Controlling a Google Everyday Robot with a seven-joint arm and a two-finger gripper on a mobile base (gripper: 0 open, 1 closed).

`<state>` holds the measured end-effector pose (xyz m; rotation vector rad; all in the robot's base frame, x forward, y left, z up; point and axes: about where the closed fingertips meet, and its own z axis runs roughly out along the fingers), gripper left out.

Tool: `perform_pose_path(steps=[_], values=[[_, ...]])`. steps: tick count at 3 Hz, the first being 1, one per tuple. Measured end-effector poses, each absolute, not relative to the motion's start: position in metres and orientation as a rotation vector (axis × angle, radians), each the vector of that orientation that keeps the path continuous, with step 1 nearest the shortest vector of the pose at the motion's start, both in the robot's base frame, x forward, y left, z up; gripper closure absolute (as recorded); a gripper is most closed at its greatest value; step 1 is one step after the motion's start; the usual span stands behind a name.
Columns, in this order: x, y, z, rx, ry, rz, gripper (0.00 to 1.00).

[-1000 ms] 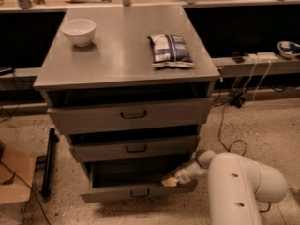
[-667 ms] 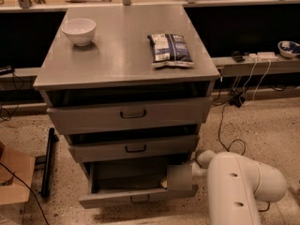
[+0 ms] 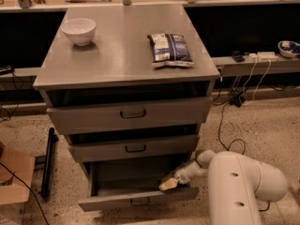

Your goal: Open bottom drawer

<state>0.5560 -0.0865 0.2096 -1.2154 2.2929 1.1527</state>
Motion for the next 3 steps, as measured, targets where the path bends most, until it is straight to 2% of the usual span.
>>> perform_pose_path(steps=[1, 2, 3], values=[[0.555, -0.088, 0.214, -1.236, 2.325, 1.077, 0.04], [0.517, -0.100, 0.191, -1.311, 2.501, 1.022, 1.00], [0.503, -0.100, 0.182, -1.358, 2.562, 1.018, 1.00]])
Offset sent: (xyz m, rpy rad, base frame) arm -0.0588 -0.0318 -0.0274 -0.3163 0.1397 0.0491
